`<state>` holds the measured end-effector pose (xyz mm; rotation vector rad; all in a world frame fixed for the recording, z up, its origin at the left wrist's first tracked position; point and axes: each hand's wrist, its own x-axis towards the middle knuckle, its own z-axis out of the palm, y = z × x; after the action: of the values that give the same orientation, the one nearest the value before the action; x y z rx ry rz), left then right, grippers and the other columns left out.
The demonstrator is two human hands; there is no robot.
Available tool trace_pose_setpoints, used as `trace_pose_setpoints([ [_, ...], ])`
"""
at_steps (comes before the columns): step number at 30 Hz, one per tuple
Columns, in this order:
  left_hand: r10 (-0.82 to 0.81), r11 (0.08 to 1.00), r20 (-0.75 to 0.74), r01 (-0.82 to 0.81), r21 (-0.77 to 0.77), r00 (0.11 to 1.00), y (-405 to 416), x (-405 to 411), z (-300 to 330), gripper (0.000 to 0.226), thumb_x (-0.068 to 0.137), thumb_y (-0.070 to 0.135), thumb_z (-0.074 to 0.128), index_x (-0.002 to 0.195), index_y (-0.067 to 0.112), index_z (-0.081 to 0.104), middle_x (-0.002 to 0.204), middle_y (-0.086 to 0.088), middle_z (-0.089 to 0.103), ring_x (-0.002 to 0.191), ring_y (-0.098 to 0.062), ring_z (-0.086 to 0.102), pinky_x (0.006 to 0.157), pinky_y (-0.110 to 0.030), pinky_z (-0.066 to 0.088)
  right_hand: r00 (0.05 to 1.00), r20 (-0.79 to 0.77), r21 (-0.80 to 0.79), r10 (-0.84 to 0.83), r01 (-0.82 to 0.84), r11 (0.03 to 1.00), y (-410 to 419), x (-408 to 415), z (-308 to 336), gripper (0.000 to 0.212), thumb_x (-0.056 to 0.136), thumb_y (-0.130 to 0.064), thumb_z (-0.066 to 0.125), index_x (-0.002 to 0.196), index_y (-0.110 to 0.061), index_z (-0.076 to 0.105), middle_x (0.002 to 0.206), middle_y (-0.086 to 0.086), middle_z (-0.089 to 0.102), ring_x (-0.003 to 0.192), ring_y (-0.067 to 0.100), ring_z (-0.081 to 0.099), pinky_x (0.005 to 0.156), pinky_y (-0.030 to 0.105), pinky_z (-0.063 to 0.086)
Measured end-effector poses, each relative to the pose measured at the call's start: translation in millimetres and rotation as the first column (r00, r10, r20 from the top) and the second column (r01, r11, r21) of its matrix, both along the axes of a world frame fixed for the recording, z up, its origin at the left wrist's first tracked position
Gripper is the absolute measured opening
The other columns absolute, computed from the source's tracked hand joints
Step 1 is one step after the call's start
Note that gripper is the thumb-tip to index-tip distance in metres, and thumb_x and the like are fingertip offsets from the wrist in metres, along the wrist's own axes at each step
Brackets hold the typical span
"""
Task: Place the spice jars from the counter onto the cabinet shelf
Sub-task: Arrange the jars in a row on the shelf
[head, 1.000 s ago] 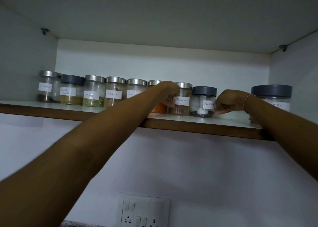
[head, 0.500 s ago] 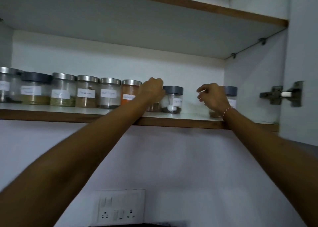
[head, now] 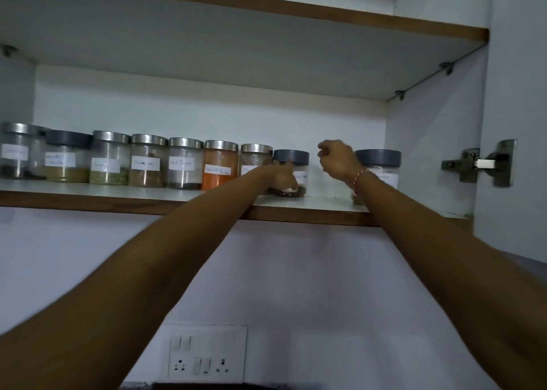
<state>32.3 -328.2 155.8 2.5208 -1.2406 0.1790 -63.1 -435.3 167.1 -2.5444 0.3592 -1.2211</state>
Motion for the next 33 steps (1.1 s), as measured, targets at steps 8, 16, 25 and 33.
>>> trace_pose_setpoints([
  [8, -0.153, 0.965, -0.342, 0.065, -0.255, 0.927, 8, 8, -1, 0.025, 0.089, -0.002, 0.044, 0.113, 0.001, 0.048, 0.111, -0.016, 0.050, 0.097, -0.025, 0.048, 0.085, -0.032, 0.044, 0.936, -0.232, 0.510, 0.266, -0.116, 0.853, -14, 45, 1, 0.017, 0.086, 0.009, 0.044, 0.096, -0.005, 0.048, 0.100, 0.013, 0.046, 0.093, 0.023, 0.045, 0.094, 0.038, 0.046],
  [16, -0.057, 0.975, -0.321, -0.016, -0.221, 0.945, 10, 4, 2, 0.009, 0.092, 0.000, 0.041, 0.098, 0.005, 0.046, 0.077, -0.005, 0.044, 0.066, -0.015, 0.043, 0.060, -0.023, 0.039, 0.953, -0.079, 0.633, 0.293, -0.179, 0.753, -26, 44, 3, 0.017, 0.092, 0.005, 0.037, 0.082, -0.004, 0.048, 0.080, 0.012, 0.051, 0.072, 0.019, 0.051, 0.089, 0.040, 0.050],
  [25, 0.331, 0.858, 0.341, -0.131, -0.497, 0.880, 27, 0, 0, 0.025, 0.095, 0.016, 0.043, 0.105, 0.002, 0.060, 0.103, -0.016, 0.064, 0.092, -0.031, 0.061, 0.075, -0.036, 0.047, 0.986, 0.147, -0.132, 0.077, -0.058, 0.990, -4, -7, -11, 0.033, 0.092, -0.001, 0.042, 0.119, -0.004, 0.062, 0.126, 0.014, 0.061, 0.116, 0.028, 0.056, 0.101, 0.028, 0.040],
  [33, -0.128, 0.987, 0.135, 0.113, 0.112, 0.982, -21, -64, -23, 0.056, 0.101, 0.040, 0.025, 0.146, 0.006, 0.027, 0.156, -0.012, 0.024, 0.143, -0.027, 0.023, 0.115, -0.037, 0.018, 0.935, 0.298, -0.055, -0.192, 0.217, 0.975, -49, -88, -9, 0.038, 0.095, -0.012, 0.044, 0.133, -0.008, 0.047, 0.141, 0.017, 0.042, 0.129, 0.031, 0.039, 0.106, 0.036, 0.034],
])
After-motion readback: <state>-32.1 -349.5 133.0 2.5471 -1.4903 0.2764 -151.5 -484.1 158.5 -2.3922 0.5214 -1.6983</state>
